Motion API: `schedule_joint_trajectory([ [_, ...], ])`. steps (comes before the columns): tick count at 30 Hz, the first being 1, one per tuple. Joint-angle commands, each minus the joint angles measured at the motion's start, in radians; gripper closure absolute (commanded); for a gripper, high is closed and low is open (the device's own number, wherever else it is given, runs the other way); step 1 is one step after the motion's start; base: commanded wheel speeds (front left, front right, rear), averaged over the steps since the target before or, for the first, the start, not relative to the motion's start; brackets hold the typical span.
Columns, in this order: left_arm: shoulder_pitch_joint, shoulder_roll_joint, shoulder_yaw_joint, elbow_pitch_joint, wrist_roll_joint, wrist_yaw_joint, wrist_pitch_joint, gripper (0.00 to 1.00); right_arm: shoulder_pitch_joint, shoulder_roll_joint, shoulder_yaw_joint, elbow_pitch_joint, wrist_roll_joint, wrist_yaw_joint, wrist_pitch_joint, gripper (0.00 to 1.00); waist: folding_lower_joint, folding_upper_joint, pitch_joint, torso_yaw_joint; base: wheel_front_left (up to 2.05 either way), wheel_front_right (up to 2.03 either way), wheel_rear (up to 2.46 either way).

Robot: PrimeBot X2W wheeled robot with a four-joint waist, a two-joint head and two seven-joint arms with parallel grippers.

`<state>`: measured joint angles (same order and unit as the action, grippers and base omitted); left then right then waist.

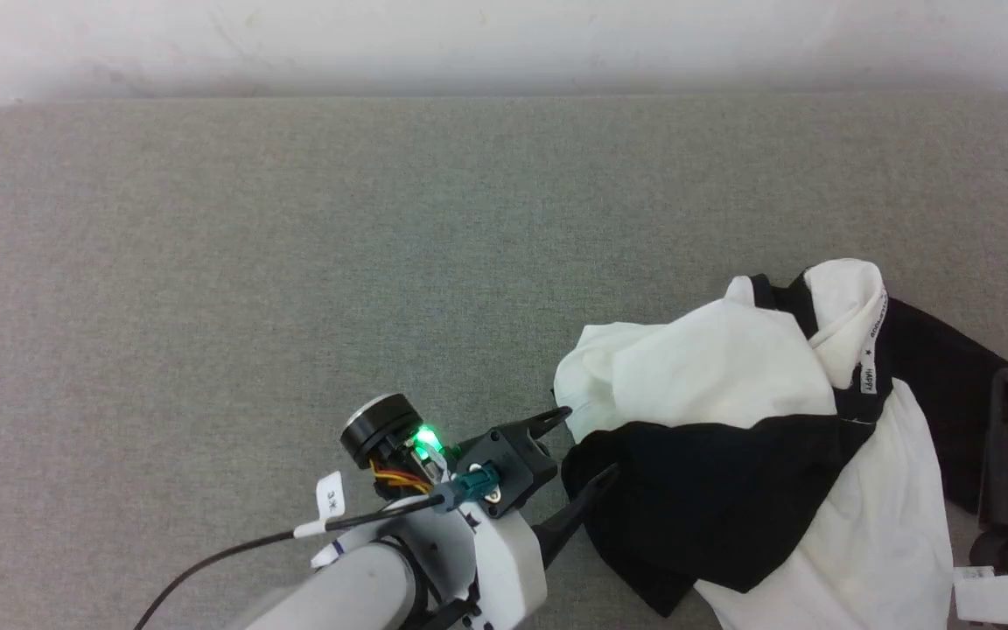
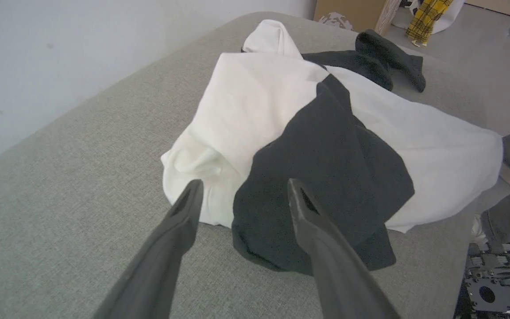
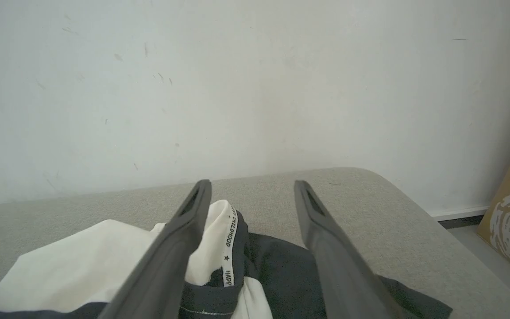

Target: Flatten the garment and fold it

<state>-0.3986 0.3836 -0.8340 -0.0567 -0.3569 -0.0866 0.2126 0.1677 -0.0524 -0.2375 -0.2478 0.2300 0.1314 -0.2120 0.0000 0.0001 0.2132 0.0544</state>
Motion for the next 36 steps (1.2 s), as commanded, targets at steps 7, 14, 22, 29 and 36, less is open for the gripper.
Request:
schedule_joint_trajectory([
  [7, -0.051, 0.001, -0.021, 0.066, -0.033, -0.023, 0.004, 0.0, -0.019, 0.002, 0.007, -0.009, -0.004, -0.001, 0.009, 0.0, 0.0, -0.0001, 0.033, -0.026, 0.0, 0.0, 0.0],
  [14, -0.069, -0.005, -0.047, 0.133, -0.075, -0.034, 0.002, 0.0, -0.028, 0.002, 0.008, -0.014, -0.006, -0.001, 0.012, 0.0, 0.0, -0.0001, 0.048, -0.04, 0.0, 0.0, 0.0],
  [22, -0.088, -0.015, -0.072, 0.18, -0.109, -0.04, -0.039, 1.0, -0.035, 0.002, 0.0, -0.017, -0.006, -0.001, 0.013, 0.0, 0.0, -0.0001, 0.06, -0.038, 0.0, 0.0, 0.0],
  [29, -0.093, -0.005, -0.049, 0.148, -0.141, -0.033, -0.082, 1.0, -0.033, 0.002, -0.007, -0.007, -0.006, -0.001, 0.014, 0.0, 0.0, -0.0001, 0.037, -0.021, 0.0, 0.0, 0.0],
  [36, -0.055, 0.047, 0.084, -0.01, -0.212, 0.047, -0.15, 1.0, -0.016, 0.002, -0.011, 0.012, 0.003, -0.001, 0.01, 0.0, 0.0, -0.0001, -0.017, -0.004, 0.0, 0.0, 0.0],
])
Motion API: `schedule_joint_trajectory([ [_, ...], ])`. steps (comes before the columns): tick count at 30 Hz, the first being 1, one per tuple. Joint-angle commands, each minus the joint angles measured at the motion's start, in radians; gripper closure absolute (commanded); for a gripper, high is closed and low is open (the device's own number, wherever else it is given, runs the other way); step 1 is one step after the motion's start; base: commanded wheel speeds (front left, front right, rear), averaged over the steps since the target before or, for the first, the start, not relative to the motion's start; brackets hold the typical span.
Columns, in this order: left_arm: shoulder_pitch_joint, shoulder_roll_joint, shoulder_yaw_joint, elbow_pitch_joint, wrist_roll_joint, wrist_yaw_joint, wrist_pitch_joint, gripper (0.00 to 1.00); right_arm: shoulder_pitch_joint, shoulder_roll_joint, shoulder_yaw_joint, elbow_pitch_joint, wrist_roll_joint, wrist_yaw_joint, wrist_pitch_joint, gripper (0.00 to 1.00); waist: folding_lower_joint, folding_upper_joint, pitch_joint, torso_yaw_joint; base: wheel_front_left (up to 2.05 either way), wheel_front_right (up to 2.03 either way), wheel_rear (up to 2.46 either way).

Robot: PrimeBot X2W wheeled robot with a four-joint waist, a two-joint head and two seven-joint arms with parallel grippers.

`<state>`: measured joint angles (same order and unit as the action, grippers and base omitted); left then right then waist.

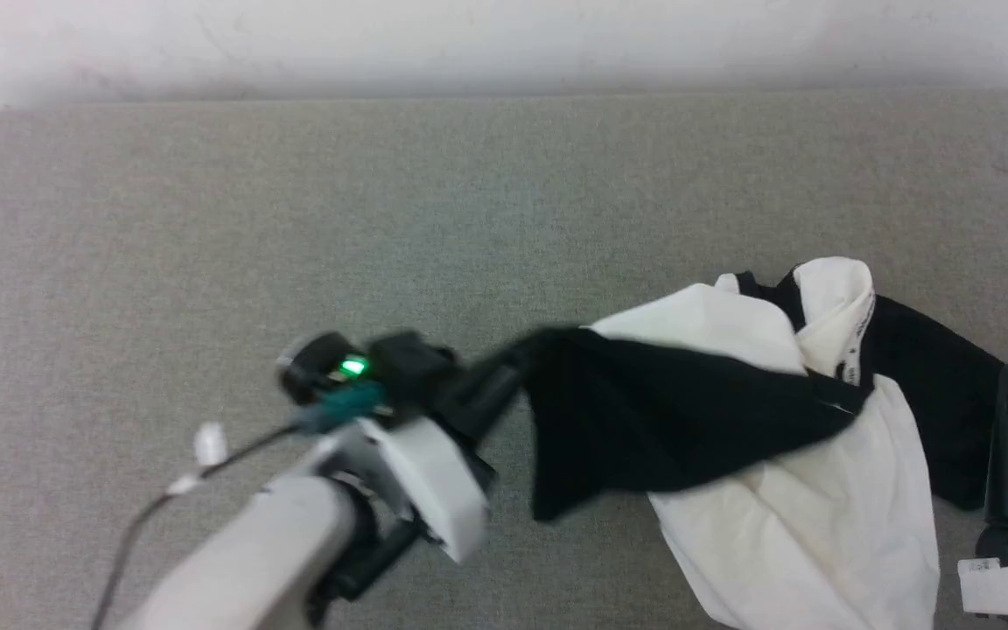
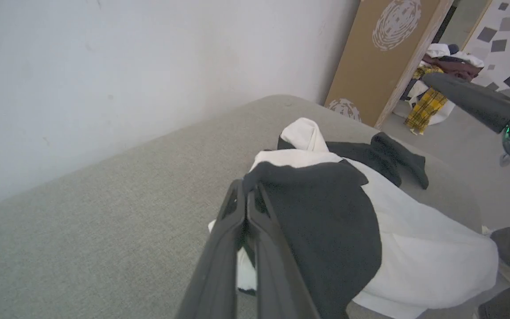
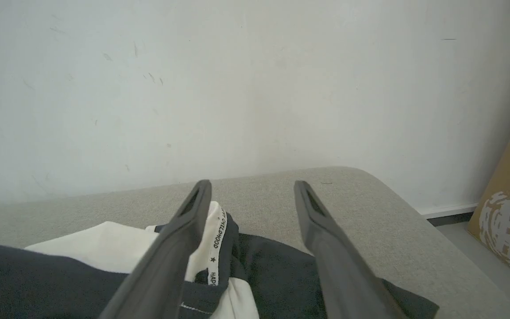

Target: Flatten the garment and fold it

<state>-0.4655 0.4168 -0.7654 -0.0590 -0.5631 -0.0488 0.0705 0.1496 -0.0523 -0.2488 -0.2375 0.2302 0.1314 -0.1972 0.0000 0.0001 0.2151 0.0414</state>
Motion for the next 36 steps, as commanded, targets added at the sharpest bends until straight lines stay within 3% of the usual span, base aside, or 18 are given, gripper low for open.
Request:
schedule_joint_trajectory([
  [1, 0.023, 0.031, 0.048, -0.038, -0.02, 0.029, -0.017, 1.0, 0.005, 0.002, 0.0, 0.004, 0.005, -0.001, -0.006, 0.0, 0.0, -0.0001, -0.027, 0.01, 0.0, 0.0, 0.0],
  [8, 0.166, 0.235, 0.335, -0.196, -0.115, 0.2, -0.054, 1.0, 0.028, 0.002, -0.001, 0.023, 0.017, -0.001, -0.013, 0.0, 0.0, -0.0001, -0.069, 0.014, 0.0, 0.0, 0.0],
  [13, 0.345, 0.339, 0.502, -0.164, -0.162, 0.307, -0.092, 1.0, 0.042, 0.002, -0.003, 0.038, 0.028, -0.001, -0.02, 0.0, 0.0, -0.0001, -0.08, 0.016, 0.0, 0.0, 0.0],
  [16, 0.446, 0.343, 0.512, -0.113, -0.188, 0.322, -0.099, 1.0, 0.045, 0.002, 0.002, 0.047, 0.029, -0.001, -0.022, 0.0, 0.0, -0.0001, -0.084, 0.016, 0.0, 0.0, 0.0],
  [19, 0.511, 0.305, 0.498, -0.082, -0.212, 0.326, -0.118, 1.0, 0.045, 0.002, 0.003, 0.051, 0.029, -0.001, -0.022, 0.0, 0.0, -0.0001, -0.087, 0.017, 0.0, 0.0, 0.0],
  [20, 0.523, 0.287, 0.488, -0.069, -0.215, 0.325, -0.129, 0.42, 0.046, 0.002, 0.004, 0.052, 0.029, -0.001, -0.021, 0.0, 0.0, -0.0001, -0.088, 0.018, 0.0, 0.0, 0.0],
  [21, 0.53, 0.267, 0.482, -0.06, -0.22, 0.326, -0.143, 0.0, 0.047, 0.002, 0.004, 0.052, 0.028, -0.001, -0.02, 0.0, 0.0, -0.0001, -0.089, 0.021, 0.0, 0.0, 0.0],
  [27, 0.541, 0.208, 0.478, -0.041, -0.208, 0.337, -0.224, 0.0, 0.051, 0.002, 0.007, 0.045, 0.02, -0.001, -0.004, 0.0, 0.0, -0.0001, -0.096, 0.028, 0.0, 0.0, 0.0],
  [32, 0.523, 0.246, 0.491, -0.122, -0.142, 0.371, -0.251, 0.0, 0.055, 0.002, 0.007, 0.036, 0.017, -0.001, 0.004, 0.0, 0.0, -0.0001, -0.096, 0.033, 0.0, 0.0, 0.0],
  [36, 0.47, 0.303, 0.459, -0.246, -0.058, 0.394, -0.195, 0.0, 0.054, 0.002, 0.011, 0.026, 0.016, -0.001, 0.009, 0.0, 0.0, -0.0001, -0.074, 0.036, 0.0, 0.0, 0.0],
])
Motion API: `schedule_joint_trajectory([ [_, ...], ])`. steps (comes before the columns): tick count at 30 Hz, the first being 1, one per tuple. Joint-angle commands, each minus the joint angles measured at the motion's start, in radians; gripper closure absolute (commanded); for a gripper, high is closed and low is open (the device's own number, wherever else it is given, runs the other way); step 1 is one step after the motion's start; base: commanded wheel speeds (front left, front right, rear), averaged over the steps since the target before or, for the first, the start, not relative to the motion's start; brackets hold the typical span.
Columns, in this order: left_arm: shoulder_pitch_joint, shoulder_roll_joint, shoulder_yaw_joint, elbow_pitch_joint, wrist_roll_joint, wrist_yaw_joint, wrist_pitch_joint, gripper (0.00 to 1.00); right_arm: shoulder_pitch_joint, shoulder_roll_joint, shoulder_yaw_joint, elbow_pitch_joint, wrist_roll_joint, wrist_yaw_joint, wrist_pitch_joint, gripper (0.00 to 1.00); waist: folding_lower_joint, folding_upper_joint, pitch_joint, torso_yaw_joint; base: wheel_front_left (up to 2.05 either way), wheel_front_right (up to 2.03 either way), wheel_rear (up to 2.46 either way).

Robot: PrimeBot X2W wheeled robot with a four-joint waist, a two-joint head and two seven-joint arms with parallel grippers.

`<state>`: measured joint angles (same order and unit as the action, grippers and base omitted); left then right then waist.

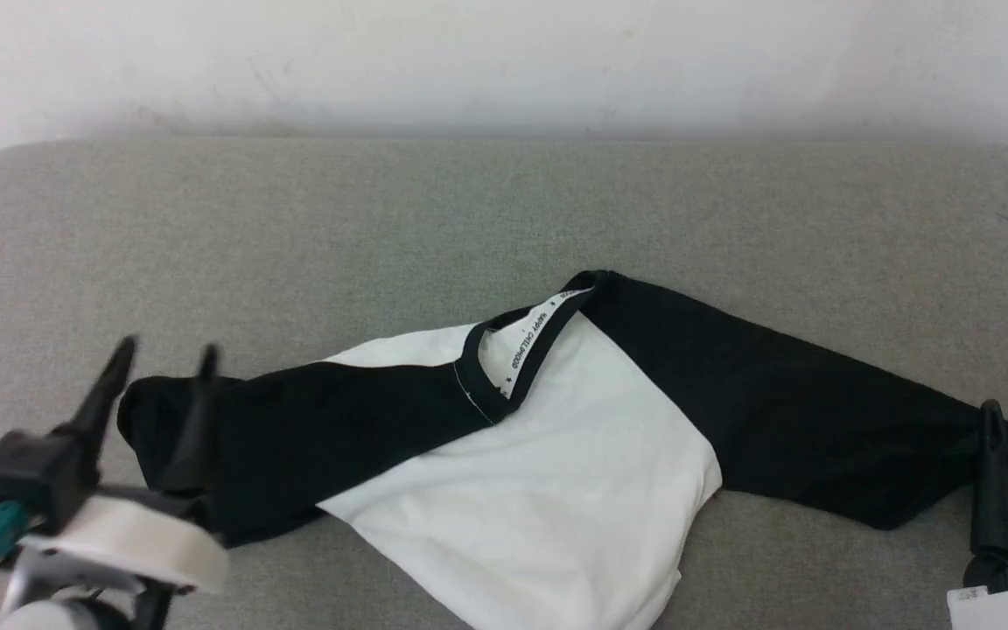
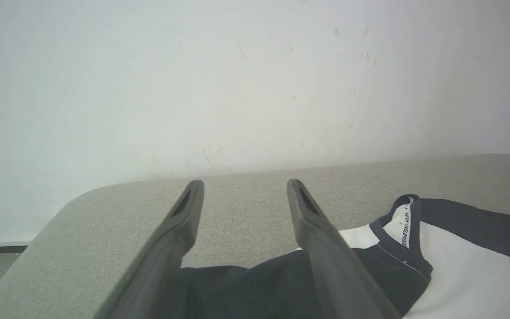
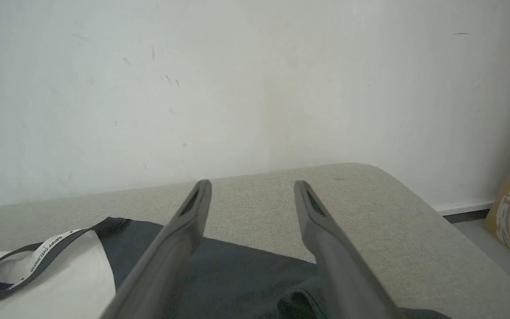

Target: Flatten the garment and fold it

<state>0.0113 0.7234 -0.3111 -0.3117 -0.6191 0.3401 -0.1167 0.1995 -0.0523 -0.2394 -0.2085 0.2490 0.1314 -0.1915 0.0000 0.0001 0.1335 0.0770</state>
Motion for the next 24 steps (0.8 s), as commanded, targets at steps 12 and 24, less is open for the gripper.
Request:
schedule_joint_trajectory([
  [12, -0.327, -0.107, -0.35, 0.148, 0.173, -0.178, 0.259, 0.0, -0.052, 0.002, 0.017, -0.022, -0.011, -0.001, 0.008, 0.0, 0.0, -0.0001, 0.142, -0.024, 0.0, 0.0, 0.0],
  [24, -0.438, -0.2, -0.483, 0.339, 0.228, -0.268, 0.323, 0.0, -0.073, 0.002, 0.004, -0.04, -0.016, -0.001, 0.02, 0.0, 0.0, -0.0001, 0.184, -0.033, 0.0, 0.0, 0.0],
])
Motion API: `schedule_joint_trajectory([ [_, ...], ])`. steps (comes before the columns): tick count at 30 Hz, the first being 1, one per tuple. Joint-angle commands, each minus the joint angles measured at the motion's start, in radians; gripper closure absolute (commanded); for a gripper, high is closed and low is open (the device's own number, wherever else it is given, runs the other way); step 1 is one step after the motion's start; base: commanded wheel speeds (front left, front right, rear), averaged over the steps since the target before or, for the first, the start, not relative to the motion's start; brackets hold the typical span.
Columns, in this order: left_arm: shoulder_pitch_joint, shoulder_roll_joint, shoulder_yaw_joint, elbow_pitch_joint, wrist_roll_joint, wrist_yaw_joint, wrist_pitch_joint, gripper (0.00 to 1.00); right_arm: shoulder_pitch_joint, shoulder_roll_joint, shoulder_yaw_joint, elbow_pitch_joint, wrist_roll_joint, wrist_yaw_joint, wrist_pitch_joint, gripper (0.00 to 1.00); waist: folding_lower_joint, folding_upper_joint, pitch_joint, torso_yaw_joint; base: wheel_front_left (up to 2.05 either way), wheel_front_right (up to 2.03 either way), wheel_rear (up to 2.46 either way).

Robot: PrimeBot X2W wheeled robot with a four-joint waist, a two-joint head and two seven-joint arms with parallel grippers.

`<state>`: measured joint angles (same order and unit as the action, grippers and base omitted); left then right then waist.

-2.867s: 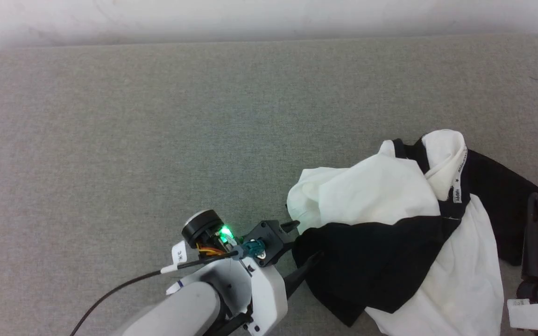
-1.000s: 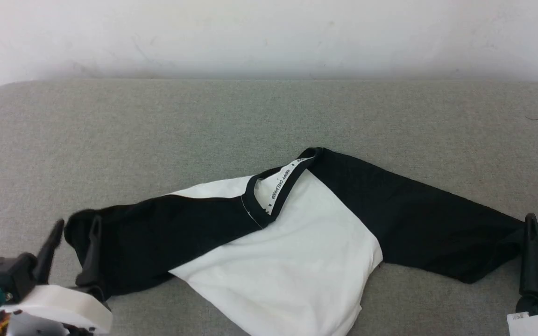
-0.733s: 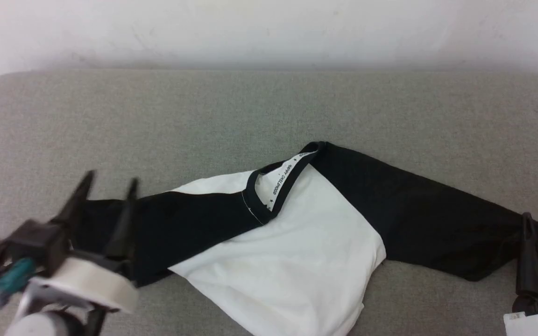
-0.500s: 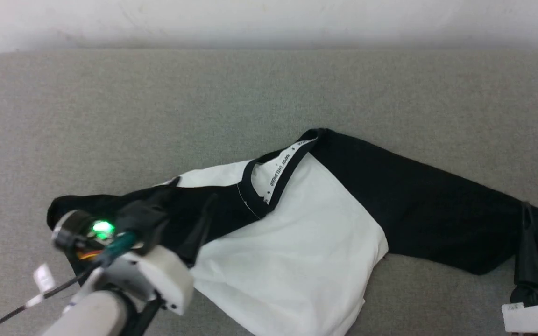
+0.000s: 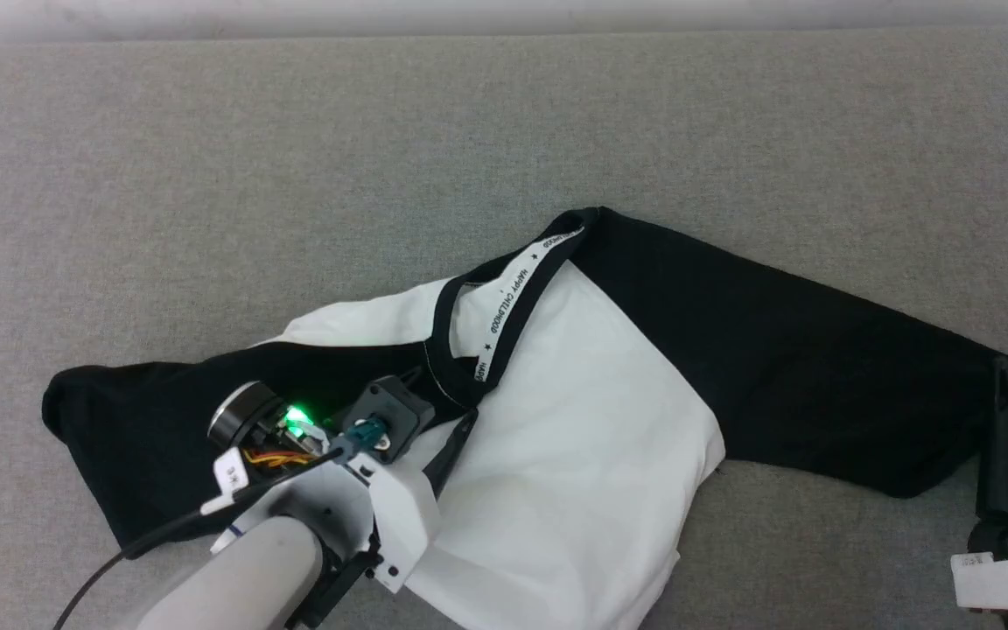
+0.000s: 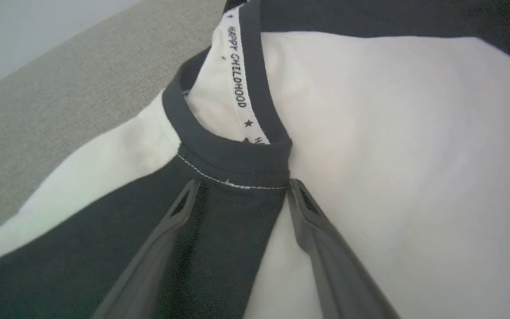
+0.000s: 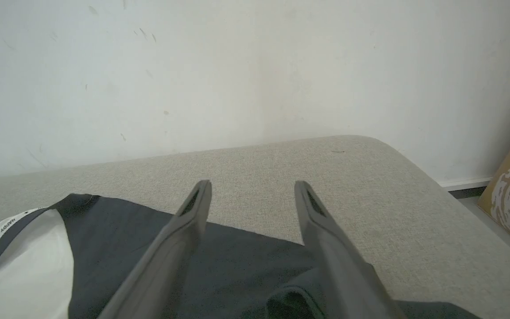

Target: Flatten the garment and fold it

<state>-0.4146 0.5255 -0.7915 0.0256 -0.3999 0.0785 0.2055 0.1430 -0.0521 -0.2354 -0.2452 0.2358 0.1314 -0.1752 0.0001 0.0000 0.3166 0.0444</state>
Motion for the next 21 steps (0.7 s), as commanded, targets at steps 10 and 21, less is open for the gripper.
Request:
schedule_joint_trajectory([
  [10, -0.068, -0.031, -0.016, 0.071, 0.041, -0.013, -0.049, 1.0, -0.03, 0.002, 0.005, 0.005, 0.005, -0.001, 0.0, 0.0, -0.0001, 0.0, 0.004, 0.0, 0.0, 0.0, 0.0],
  [21, -0.103, 0.038, 0.111, -0.055, -0.06, -0.012, -0.076, 1.0, -0.018, 0.002, 0.005, 0.019, 0.017, -0.001, -0.009, 0.0, -0.0001, 0.0, -0.011, 0.006, 0.0, 0.0, 0.0],
])
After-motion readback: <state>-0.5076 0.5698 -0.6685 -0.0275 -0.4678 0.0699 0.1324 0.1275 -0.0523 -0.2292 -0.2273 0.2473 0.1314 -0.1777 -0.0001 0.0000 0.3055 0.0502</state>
